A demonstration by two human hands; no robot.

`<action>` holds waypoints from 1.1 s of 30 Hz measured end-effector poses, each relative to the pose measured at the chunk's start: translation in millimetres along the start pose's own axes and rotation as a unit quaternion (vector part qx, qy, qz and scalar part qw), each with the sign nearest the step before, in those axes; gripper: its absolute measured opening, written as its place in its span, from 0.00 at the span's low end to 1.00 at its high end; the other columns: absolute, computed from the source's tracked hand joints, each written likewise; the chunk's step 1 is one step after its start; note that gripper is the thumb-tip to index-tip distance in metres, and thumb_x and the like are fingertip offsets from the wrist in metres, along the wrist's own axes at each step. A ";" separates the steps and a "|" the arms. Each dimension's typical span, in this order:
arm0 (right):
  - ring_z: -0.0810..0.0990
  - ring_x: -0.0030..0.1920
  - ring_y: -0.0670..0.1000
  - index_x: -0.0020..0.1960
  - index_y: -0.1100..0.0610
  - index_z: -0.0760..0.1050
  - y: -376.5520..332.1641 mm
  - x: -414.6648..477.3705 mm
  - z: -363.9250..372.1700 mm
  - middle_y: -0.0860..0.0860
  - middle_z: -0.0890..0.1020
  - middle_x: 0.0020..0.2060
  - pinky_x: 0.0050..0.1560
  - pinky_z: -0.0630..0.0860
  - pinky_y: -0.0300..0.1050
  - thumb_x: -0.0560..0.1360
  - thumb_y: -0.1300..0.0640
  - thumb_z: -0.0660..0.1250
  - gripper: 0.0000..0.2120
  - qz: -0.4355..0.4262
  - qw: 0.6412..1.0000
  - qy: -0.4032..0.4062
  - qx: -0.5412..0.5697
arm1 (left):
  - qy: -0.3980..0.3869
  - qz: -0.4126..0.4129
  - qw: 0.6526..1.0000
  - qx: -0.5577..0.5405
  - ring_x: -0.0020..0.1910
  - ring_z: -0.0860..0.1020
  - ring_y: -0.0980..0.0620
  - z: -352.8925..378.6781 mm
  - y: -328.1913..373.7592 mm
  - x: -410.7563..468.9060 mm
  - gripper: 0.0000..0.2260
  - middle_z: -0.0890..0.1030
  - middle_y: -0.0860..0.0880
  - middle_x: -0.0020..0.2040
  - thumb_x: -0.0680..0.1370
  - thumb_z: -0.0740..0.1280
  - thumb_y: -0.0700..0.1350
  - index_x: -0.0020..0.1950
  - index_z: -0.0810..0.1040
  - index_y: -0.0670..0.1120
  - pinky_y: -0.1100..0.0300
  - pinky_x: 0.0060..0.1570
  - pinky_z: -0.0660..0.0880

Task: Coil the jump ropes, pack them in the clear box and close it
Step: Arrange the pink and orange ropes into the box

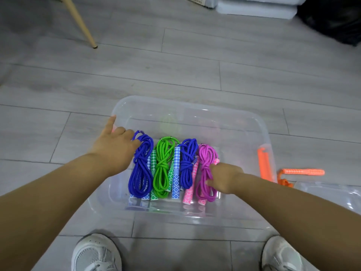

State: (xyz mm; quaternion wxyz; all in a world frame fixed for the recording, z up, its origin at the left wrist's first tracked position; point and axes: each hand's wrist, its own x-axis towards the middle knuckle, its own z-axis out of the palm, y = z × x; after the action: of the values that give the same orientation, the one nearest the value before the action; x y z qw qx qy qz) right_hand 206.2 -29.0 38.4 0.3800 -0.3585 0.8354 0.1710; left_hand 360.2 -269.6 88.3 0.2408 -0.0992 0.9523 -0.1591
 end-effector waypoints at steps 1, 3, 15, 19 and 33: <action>0.76 0.53 0.54 0.54 0.55 0.69 2.3 -8.2 -5.1 0.53 0.77 0.55 0.52 0.74 0.49 0.77 0.44 0.59 0.15 -0.016 1.000 0.008 -0.011 | -0.007 0.002 1.000 0.003 0.67 0.67 0.48 -4.9 0.9 -0.4 0.18 0.68 0.50 0.66 0.80 0.56 0.49 0.70 0.65 0.53 0.38 0.71 0.38; 0.75 0.57 0.55 0.62 0.55 0.68 8.5 -28.5 -16.9 0.53 0.75 0.57 0.54 0.74 0.49 0.77 0.42 0.59 0.21 -0.051 0.998 0.033 -0.007 | -0.014 0.002 1.000 0.000 0.64 0.70 0.48 -17.7 5.3 -0.8 0.17 0.70 0.51 0.64 0.80 0.56 0.50 0.68 0.66 0.54 0.39 0.71 0.48; 0.79 0.46 0.47 0.61 0.51 0.73 137.1 -136.3 -10.3 0.44 0.79 0.50 0.49 0.75 0.43 0.74 0.46 0.66 0.18 -0.024 0.913 0.274 0.303 | 0.089 0.170 0.980 -0.046 0.59 0.76 0.48 -129.1 129.3 28.5 0.14 0.74 0.52 0.60 0.81 0.53 0.54 0.63 0.69 0.53 0.56 0.51 0.71; 0.78 0.46 0.47 0.59 0.51 0.73 196.5 -140.1 40.7 0.42 0.78 0.47 0.51 0.75 0.46 0.74 0.46 0.65 0.16 0.094 0.893 0.290 0.331 | 0.143 0.215 0.960 -0.104 0.59 0.76 0.48 -170.8 187.1 38.6 0.14 0.75 0.52 0.58 0.81 0.53 0.55 0.62 0.70 0.52 0.56 0.50 0.72; 0.74 0.60 0.58 0.61 0.55 0.67 239.7 -79.6 171.6 0.54 0.72 0.59 0.55 0.72 0.50 0.71 0.39 0.65 0.26 0.190 0.922 0.078 0.329 | -0.083 0.269 0.958 -0.049 0.62 0.72 0.42 -167.0 373.7 110.7 0.17 0.73 0.44 0.64 0.79 0.59 0.52 0.66 0.69 0.47 0.53 0.54 0.70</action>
State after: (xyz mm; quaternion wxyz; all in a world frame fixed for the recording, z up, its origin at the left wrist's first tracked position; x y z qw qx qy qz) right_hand 155.5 268.1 -10.2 0.3708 -0.0597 0.9239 -0.0732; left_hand 140.8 91.1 49.0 0.3473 0.1360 0.9272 -0.0335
